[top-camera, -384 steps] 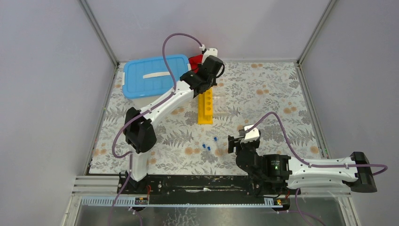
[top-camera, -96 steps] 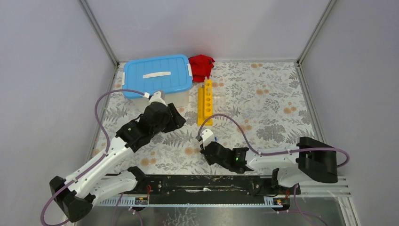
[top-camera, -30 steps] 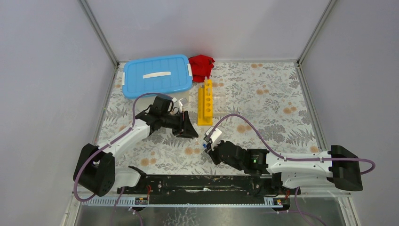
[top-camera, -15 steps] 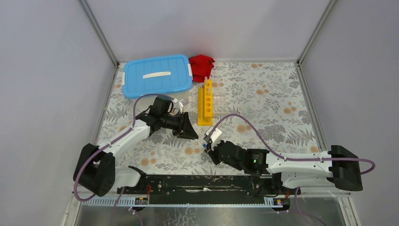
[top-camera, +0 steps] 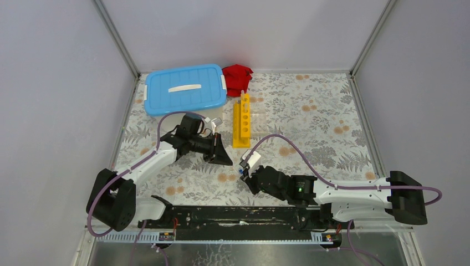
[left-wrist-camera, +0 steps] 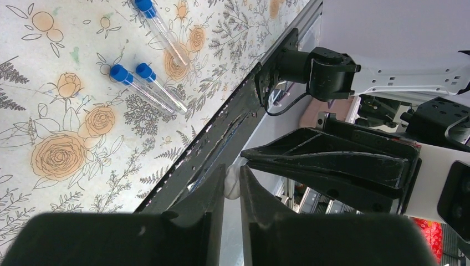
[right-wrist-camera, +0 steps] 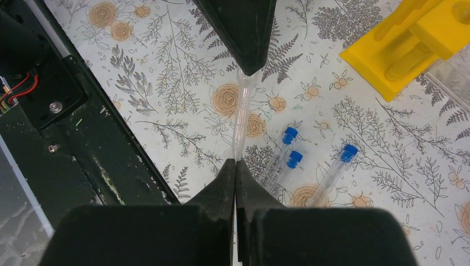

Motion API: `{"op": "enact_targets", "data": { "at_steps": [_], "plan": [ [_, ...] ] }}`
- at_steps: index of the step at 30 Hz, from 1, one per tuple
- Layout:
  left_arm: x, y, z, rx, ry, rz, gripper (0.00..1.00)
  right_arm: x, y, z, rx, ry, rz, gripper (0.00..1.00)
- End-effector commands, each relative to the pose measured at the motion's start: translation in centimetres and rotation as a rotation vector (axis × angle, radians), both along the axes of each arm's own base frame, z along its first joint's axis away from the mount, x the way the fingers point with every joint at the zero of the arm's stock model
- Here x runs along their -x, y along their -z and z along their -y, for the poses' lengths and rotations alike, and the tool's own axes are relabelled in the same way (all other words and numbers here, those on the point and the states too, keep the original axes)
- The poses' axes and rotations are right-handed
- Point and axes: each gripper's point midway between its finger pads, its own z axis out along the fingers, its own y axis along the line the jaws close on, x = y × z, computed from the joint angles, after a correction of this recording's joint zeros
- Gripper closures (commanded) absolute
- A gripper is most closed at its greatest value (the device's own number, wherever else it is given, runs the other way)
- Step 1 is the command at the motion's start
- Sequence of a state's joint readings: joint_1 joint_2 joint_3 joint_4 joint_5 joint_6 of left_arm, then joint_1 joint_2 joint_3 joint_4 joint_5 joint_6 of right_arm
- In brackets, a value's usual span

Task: Organize the chemistry lab equipment
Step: Pick up the test tube at the center of the board, then insert the test tube into the slot of the test tube rack.

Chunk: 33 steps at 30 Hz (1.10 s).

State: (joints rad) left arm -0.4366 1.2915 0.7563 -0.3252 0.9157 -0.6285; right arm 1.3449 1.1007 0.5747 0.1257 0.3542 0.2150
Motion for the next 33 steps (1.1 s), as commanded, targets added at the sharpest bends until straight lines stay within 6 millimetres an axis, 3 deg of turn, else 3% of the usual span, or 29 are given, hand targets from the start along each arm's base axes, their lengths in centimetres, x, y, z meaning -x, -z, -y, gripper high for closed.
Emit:
{"op": "enact_targets", "data": {
  "at_steps": [1, 3, 7, 11, 14, 22, 28, 33],
  "plan": [
    [-0.8, -0.8, 0.3, 0.037, 0.006, 0.066, 0.81, 0.0, -3.1, -1.6, -0.094, -0.015, 0.03, 1.0],
    [-1.1, -1.0, 0.3, 0.036, -0.006, 0.08, 0.82, -0.1, -3.1, -1.5, -0.096, -0.011, 0.031, 0.98],
    [-1.9, -1.6, 0.2, 0.016, -0.04, 0.12, 0.83, -0.1, -3.1, -1.2, -0.098, -0.001, 0.032, 0.81],
    [-3.0, -2.6, 0.1, -0.001, -0.086, 0.166, 0.84, -0.4, -3.1, -0.8, -0.1, 0.017, 0.038, 0.51],
    [-3.9, -3.8, -0.1, -0.013, -0.128, 0.214, 0.84, -0.7, -3.3, -0.4, -0.107, 0.042, 0.048, 0.37],
    [-7.7, -8.7, -0.7, -0.069, -0.281, 0.382, 0.84, -2.5, -5.0, 2.2, -0.154, 0.189, 0.101, 0.33],
    [-10.5, -11.8, -0.1, -0.194, -0.398, 0.561, 0.84, -5.0, -6.1, 6.2, -0.175, 0.421, 0.169, 0.33],
    [-11.9, -13.4, 1.7, -0.284, -0.451, 0.685, 0.84, -6.7, -6.4, 9.8, -0.121, 0.606, 0.25, 0.38]
  ]
}}
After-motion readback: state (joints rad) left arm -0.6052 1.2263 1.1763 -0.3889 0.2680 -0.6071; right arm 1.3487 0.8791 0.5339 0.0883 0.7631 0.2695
